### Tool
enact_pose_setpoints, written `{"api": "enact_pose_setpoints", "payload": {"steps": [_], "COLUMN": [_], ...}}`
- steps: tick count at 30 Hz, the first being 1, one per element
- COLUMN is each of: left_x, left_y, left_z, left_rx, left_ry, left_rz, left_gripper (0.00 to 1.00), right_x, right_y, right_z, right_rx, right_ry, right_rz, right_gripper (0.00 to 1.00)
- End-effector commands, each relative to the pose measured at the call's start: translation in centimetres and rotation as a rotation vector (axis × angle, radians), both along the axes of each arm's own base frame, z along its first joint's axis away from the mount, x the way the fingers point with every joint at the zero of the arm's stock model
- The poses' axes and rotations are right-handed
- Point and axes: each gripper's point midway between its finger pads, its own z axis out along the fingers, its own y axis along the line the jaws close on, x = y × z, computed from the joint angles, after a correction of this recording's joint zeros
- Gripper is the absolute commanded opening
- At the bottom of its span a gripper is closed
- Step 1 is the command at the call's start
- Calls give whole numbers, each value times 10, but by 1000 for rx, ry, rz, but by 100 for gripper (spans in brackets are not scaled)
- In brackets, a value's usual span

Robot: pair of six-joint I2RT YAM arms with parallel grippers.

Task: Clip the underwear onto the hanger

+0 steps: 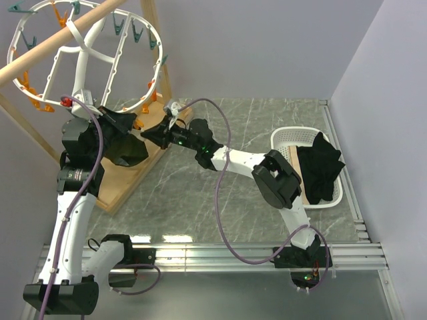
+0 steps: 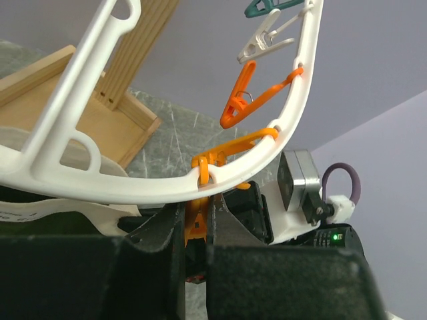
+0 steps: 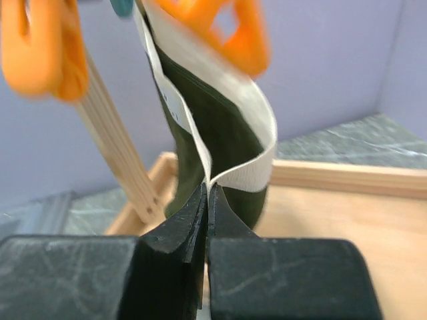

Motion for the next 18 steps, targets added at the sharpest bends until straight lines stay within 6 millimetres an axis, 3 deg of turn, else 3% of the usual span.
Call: {"api": "enact_pose_setpoints", "payload": {"steps": [1,8,18], "left_x": [2,5,7], "left_y": [8,10,11], "left_z": [9,0,-9], "left_rx": [22,55,102], "left_ry": [-27,4,25], "left_rz": [41,49,59], "left_gripper": [0,0,0], "right_x": [-7,-21,-21], "right_y": [-11,-10,-8], "right_z": [41,50,68], "right_rx": [29,-2,-51], "right_ry": [-160,-259,-369], "right_rz": [-57,-96,-140], "right_gripper": [0,0,0]}}
